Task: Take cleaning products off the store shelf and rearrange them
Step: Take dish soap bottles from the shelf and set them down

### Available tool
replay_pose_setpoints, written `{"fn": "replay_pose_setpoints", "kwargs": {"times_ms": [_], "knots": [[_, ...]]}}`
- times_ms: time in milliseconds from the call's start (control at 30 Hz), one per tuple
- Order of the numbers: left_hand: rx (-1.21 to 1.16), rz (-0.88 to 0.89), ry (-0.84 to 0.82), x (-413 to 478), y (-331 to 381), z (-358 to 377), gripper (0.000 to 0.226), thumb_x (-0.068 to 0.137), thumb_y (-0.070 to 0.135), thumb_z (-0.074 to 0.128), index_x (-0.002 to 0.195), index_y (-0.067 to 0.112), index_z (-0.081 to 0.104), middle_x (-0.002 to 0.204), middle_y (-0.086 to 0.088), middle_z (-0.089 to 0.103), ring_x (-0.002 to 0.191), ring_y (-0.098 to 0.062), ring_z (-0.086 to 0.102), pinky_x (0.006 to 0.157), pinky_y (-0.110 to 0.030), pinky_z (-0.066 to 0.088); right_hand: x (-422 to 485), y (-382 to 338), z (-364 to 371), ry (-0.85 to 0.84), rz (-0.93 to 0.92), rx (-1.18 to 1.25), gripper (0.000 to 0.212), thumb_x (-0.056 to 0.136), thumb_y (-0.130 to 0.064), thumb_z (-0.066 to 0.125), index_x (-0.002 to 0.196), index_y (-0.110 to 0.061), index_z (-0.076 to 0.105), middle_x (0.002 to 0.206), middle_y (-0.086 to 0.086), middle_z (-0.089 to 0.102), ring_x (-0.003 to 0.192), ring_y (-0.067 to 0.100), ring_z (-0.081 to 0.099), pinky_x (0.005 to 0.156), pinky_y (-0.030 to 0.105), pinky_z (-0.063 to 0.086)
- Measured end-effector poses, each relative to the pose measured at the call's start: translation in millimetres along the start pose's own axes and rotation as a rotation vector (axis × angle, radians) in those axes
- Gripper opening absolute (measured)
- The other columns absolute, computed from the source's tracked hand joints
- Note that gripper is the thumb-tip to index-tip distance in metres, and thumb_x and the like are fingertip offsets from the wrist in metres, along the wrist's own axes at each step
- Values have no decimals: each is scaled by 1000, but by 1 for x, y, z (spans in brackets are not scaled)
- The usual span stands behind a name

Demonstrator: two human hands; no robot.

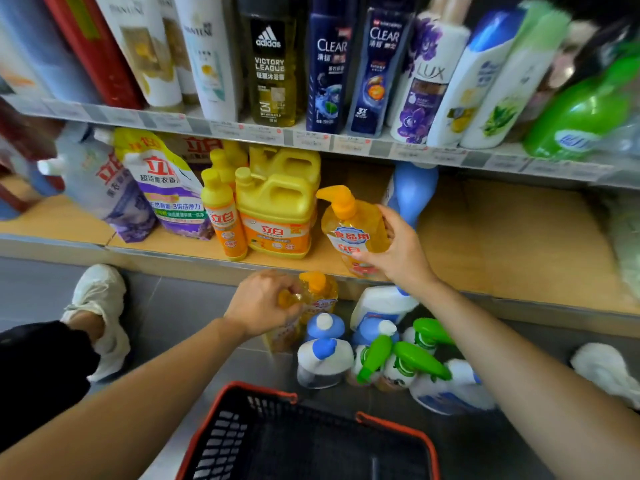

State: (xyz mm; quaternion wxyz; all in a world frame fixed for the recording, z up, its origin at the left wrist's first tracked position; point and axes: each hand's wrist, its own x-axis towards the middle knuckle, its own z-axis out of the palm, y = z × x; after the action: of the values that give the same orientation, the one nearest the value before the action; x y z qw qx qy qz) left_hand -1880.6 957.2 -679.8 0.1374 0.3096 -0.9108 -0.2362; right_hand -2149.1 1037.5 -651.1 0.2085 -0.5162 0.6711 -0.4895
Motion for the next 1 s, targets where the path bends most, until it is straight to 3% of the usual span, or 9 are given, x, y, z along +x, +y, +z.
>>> {"fn": "replay_pose_setpoints", "kwargs": {"times_ms": [100,200,300,400,533,700,767,833,1000], "knots": [[-118,23,52,-6,31,-36,46,77,58,59,101,22,74,99,8,73,96,-13,66,83,-38,54,-20,-34,-20,-71,-38,4,77,67,-27,92,132,-35,51,123,-12,67,115,6,65,93,24,53],[-414,-13,141,-18,65,-74,49,79,54,65,115,19,66,107,7,71,102,-9,65,89,-35,54,-50,-75,-37,-121,-71,-6,74,70,-38,90,131,-40,50,122,-17,67,112,3,65,89,15,51],[-670,-14,213,-35,103,-103,55,82,35,75,129,16,53,117,0,67,108,-16,64,92,-35,55,-88,-102,-44,-157,-67,16,72,69,-51,88,130,-41,50,122,-15,67,113,5,66,92,23,54],[-767,38,158,-54,136,-118,60,83,25,74,138,19,50,126,-1,64,115,-22,62,94,-35,53,-128,-118,-46,-180,-48,-2,74,68,-55,88,130,-46,50,124,-14,66,115,8,65,95,33,55],[-794,34,20,-75,164,-111,31,87,19,76,115,11,69,113,-4,71,98,-9,66,82,-25,56,-177,-128,-41,-153,-62,-172,73,68,-63,82,131,-58,45,123,-31,60,114,-6,59,91,13,48],[-517,27,63,-103,160,-80,18,83,17,82,101,16,77,90,1,74,80,-13,67,72,-29,53,-224,-115,-28,-110,-37,-354,82,70,-42,89,140,-38,46,132,-13,59,118,7,57,97,35,50],[-404,103,50,-111,154,-75,22,81,21,85,102,19,78,91,15,72,83,1,64,72,-17,47,-232,-112,-24,-100,-59,-387,86,69,-34,91,143,-29,48,134,-4,61,119,15,59,96,42,52],[-409,140,-8,-115,148,-74,26,79,20,86,104,18,78,98,17,71,94,6,63,78,-13,45,-232,-109,-23,-116,-90,-428,88,67,-30,92,144,-24,49,133,0,62,119,20,60,93,46,54],[-386,336,-25,-116,140,-72,26,81,16,85,106,12,78,112,1,73,110,-8,66,96,-27,51,-229,-101,-27,-205,-48,-407,92,67,-36,92,146,-35,43,137,-8,58,125,11,55,101,41,50]]}}
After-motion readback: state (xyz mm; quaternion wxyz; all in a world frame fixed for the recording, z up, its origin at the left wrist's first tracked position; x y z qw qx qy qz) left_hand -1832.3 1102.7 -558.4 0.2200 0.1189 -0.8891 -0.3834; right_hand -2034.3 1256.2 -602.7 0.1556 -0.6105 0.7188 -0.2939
